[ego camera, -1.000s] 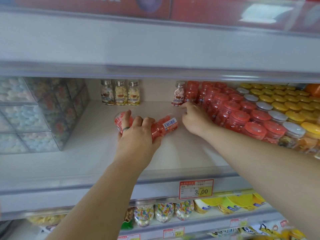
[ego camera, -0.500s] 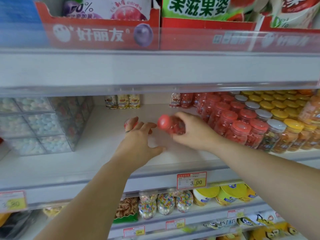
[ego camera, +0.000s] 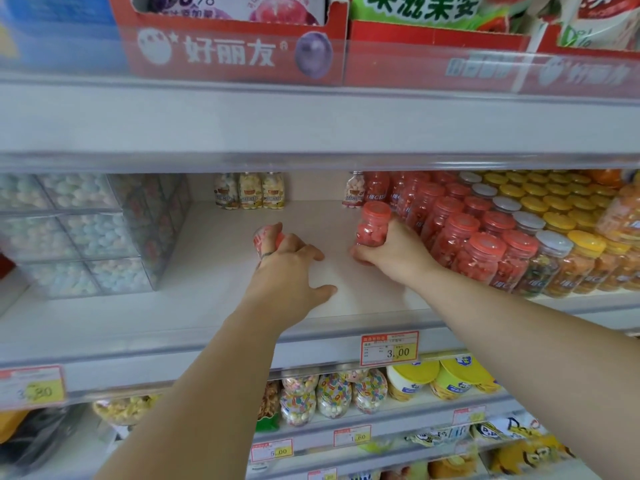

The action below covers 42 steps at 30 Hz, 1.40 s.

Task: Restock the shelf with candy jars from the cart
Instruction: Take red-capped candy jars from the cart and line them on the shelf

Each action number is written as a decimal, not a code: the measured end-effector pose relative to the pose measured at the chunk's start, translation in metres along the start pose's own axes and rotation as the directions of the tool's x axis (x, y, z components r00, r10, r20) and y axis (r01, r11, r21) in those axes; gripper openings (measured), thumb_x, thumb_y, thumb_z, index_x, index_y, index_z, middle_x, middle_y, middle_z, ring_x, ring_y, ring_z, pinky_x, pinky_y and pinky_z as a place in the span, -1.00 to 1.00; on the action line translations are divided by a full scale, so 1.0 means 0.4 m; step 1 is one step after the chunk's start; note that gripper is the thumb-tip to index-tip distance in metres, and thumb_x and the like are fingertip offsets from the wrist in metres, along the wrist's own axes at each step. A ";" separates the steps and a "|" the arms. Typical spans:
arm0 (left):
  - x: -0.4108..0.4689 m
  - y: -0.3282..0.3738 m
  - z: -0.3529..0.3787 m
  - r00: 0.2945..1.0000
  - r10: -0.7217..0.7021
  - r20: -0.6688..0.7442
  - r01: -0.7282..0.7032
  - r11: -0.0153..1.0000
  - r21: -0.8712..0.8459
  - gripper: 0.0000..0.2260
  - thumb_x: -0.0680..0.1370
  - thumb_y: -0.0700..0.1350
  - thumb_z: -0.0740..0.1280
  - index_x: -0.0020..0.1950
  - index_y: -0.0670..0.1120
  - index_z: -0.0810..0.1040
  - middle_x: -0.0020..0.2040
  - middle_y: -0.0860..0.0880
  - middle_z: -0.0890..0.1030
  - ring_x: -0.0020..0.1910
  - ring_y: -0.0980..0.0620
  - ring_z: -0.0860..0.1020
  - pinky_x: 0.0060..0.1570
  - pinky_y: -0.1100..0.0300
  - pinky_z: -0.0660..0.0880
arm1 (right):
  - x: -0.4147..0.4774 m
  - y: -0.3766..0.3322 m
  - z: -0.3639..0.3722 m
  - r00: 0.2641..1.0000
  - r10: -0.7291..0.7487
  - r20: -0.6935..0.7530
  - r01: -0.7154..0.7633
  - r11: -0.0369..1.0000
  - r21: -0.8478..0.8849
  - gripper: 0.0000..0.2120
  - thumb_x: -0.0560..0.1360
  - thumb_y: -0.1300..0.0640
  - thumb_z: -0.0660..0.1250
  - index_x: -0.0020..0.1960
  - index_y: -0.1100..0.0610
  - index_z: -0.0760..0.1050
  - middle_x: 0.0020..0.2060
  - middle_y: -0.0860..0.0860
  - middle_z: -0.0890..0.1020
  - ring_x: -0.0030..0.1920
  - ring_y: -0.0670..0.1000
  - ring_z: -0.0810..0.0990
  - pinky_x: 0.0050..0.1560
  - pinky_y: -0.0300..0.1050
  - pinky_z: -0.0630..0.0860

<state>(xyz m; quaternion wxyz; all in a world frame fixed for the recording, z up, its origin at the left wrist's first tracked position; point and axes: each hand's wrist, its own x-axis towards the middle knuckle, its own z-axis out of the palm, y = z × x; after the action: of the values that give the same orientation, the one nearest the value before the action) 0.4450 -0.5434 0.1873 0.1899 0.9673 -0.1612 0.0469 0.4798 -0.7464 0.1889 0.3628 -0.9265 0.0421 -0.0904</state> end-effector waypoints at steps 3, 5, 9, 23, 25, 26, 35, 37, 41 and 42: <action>0.000 0.000 -0.002 1.000 -0.005 0.008 0.005 1.000 0.014 -0.45 0.50 0.26 0.35 0.43 0.10 0.42 0.43 0.01 0.33 0.57 -0.11 -0.22 0.55 -0.03 0.01 | 0.028 -0.008 -0.006 0.996 0.075 -0.058 -0.077 0.996 -0.036 -0.37 0.38 0.05 0.55 0.34 0.20 0.36 0.17 0.10 0.59 0.16 0.11 0.57 0.10 -0.18 0.44; 0.001 0.002 -0.002 1.000 -0.005 0.014 0.005 1.000 0.025 -0.46 0.50 0.27 0.35 0.43 0.10 0.42 0.44 0.00 0.33 0.57 -0.12 -0.22 0.55 -0.03 -0.02 | 0.036 -0.006 -0.013 0.990 0.108 -0.089 -0.113 0.992 -0.048 -0.26 0.44 0.10 0.50 0.47 0.27 0.21 0.30 0.18 0.52 0.27 0.16 0.52 0.21 -0.14 0.41; 0.002 -0.001 -0.001 1.000 -0.004 0.001 0.004 1.000 0.010 -0.46 0.49 0.26 0.37 0.41 0.10 0.43 0.42 -0.01 0.34 0.57 -0.12 -0.21 0.54 -0.07 0.03 | -0.040 -0.020 -0.021 0.995 0.070 -0.077 -0.074 0.996 -0.053 -0.28 0.49 0.06 0.44 0.51 0.24 0.18 0.30 0.11 0.51 0.25 0.08 0.52 0.23 -0.31 0.40; 0.000 -0.002 0.001 1.000 0.000 -0.017 0.000 1.000 -0.004 -0.47 0.49 0.26 0.37 0.41 0.10 0.44 0.38 0.02 0.36 0.57 -0.07 -0.21 0.53 -0.03 0.05 | 0.030 -0.018 0.040 0.986 0.145 0.077 -0.106 0.920 -0.378 -0.40 0.59 -0.16 0.19 0.56 0.01 0.18 0.54 0.24 0.00 0.53 0.30 0.07 0.52 0.08 0.14; 0.000 -0.003 0.004 1.000 -0.001 -0.015 0.001 1.000 0.003 -0.47 0.49 0.27 0.36 0.41 0.12 0.43 0.39 0.02 0.35 0.57 -0.06 -0.23 0.54 -0.02 0.04 | 0.050 -0.021 0.043 0.987 0.152 0.055 -0.120 0.918 -0.379 -0.39 0.59 -0.16 0.20 0.56 0.02 0.17 0.53 0.26 0.02 0.53 0.29 0.07 0.51 0.08 0.15; 0.000 -0.004 0.005 1.000 0.001 -0.015 -0.001 1.000 0.000 -0.47 0.50 0.27 0.36 0.41 0.12 0.43 0.39 0.03 0.35 0.56 -0.05 -0.23 0.55 -0.02 0.05 | 0.061 -0.020 0.045 0.986 0.158 0.046 -0.129 0.915 -0.383 -0.39 0.59 -0.16 0.20 0.56 0.02 0.16 0.52 0.27 0.02 0.53 0.28 0.06 0.50 0.08 0.16; 0.000 -0.001 0.004 1.000 0.002 -0.027 -0.002 1.000 0.000 -0.47 0.50 0.27 0.36 0.42 0.12 0.42 0.39 0.05 0.35 0.56 -0.04 -0.23 0.54 -0.01 0.07 | 0.140 -0.003 0.073 0.978 0.209 -0.015 -0.197 0.895 -0.401 -0.38 0.58 -0.15 0.21 0.56 0.00 0.13 0.52 0.27 -0.03 0.50 0.33 0.06 0.49 0.16 0.16; 0.001 -0.001 0.005 1.000 0.004 -0.023 -0.004 1.000 0.005 -0.47 0.50 0.27 0.36 0.41 0.12 0.42 0.39 0.04 0.35 0.56 -0.04 -0.23 0.54 -0.02 0.07 | 0.145 -0.002 0.075 0.978 0.206 -0.018 -0.196 0.891 -0.409 -0.39 0.59 -0.13 0.20 0.57 0.00 0.11 0.53 0.27 -0.04 0.50 0.33 0.05 0.49 0.16 0.15; 0.002 -0.003 0.007 1.000 0.006 -0.019 -0.007 1.000 -0.010 -0.48 0.50 0.26 0.36 0.41 0.12 0.43 0.39 0.05 0.34 0.56 -0.04 -0.25 0.54 -0.03 0.10 | 0.141 -0.006 0.077 0.980 0.194 -0.034 -0.190 0.888 -0.419 -0.37 0.60 -0.10 0.20 0.58 -0.02 0.05 0.52 0.27 -0.04 0.50 0.33 0.04 0.46 0.18 0.13; 0.001 -0.004 0.007 1.000 0.005 -0.017 -0.006 1.000 -0.011 -0.49 0.51 0.24 0.36 0.41 0.12 0.43 0.39 0.05 0.34 0.56 -0.04 -0.25 0.54 -0.03 0.10 | 0.135 -0.008 0.076 0.981 0.191 -0.030 -0.186 0.891 -0.414 -0.37 0.60 -0.10 0.20 0.59 -0.03 0.04 0.53 0.28 -0.07 0.52 0.33 0.02 0.47 0.18 0.12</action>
<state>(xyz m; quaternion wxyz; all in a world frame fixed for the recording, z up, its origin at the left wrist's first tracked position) 0.4460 -0.5433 0.1843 0.1965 0.9654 -0.1625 0.0546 0.5387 -0.7316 0.1766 0.1652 -0.9743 0.1479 -0.0386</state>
